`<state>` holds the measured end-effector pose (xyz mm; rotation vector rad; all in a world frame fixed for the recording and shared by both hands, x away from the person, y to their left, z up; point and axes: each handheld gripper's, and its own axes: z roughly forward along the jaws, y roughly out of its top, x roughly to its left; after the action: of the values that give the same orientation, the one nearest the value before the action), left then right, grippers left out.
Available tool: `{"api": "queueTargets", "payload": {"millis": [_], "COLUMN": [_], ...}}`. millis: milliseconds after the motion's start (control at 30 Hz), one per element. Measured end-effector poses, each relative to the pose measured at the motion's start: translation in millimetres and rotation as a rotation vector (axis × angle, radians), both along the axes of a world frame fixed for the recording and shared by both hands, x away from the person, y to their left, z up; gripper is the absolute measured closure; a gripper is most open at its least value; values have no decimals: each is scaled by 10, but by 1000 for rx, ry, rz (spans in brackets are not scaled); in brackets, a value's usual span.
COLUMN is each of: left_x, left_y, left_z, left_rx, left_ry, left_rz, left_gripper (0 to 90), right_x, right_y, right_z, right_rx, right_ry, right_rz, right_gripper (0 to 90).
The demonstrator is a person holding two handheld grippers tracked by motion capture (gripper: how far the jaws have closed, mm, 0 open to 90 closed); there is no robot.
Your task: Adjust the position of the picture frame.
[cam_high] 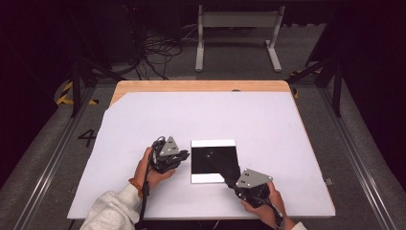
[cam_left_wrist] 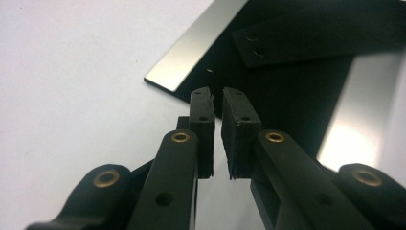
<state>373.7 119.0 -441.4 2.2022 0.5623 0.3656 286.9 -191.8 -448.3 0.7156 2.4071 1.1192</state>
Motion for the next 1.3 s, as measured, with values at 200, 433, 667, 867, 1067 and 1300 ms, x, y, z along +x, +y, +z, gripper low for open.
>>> {"api": "queueTargets", "payload": {"millis": [200,433,667,867,1067,1300], "left_x": [-192,-400,-538,-639,-712,-805], "left_y": [265,553,723,829,944,1062], "left_z": [60,65,-31,-53,-64,-100], "left_rx": [-24,-43,-28,-15,-25,-37], "left_ry": [-28,-58,-29,-35,-31,-13], "left_rz": [0,22,27,31,42,59], "left_gripper": [804,775,759,726,709,689], "right_x": [63,157,209,233,222,184], "right_y": [-191,-414,-567,-617,-618,-645], "right_z": [88,76,89,104,105,92], "right_rx": [38,40,41,22,0,2], "right_ry": [-4,7,32,63,77,106], "right_rz": [-48,-100,-138,-141,-126,-115], "right_gripper": [900,900,900,900,900,900]}}
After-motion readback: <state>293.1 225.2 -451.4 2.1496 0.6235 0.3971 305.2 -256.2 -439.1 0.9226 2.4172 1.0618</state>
